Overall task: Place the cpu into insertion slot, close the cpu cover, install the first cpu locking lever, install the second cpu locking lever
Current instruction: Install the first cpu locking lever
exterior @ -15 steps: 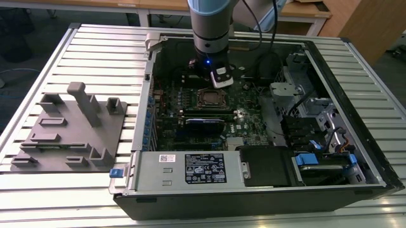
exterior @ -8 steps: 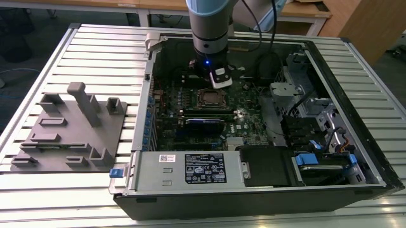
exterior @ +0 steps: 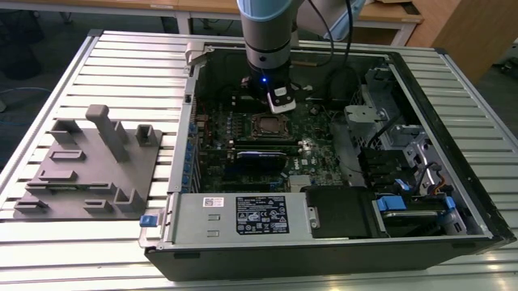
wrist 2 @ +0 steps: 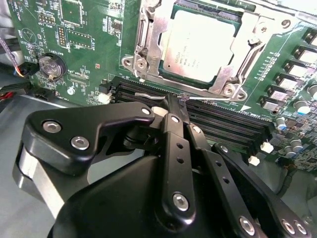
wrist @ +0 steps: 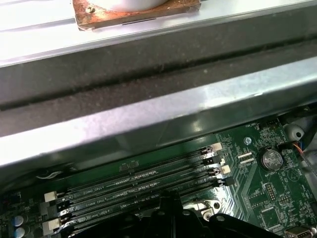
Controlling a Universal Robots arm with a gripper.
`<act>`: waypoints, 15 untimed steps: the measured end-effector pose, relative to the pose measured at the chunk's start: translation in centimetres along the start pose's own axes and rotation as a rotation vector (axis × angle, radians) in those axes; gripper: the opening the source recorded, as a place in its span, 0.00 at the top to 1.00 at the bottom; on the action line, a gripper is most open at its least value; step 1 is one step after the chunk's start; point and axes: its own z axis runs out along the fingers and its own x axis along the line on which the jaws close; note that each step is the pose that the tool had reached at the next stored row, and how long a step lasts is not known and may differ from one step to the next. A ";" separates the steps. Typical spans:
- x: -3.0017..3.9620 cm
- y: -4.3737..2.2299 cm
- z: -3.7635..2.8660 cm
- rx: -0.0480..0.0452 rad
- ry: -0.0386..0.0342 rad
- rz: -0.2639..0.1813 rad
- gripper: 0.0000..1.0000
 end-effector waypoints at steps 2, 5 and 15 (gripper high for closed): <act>0.01 -0.01 0.05 0.0054 -0.0033 0.001 0.90; 0.03 -0.04 0.10 0.0066 -0.0050 0.002 0.90; 0.27 0.19 0.44 0.0079 -0.0122 0.020 0.90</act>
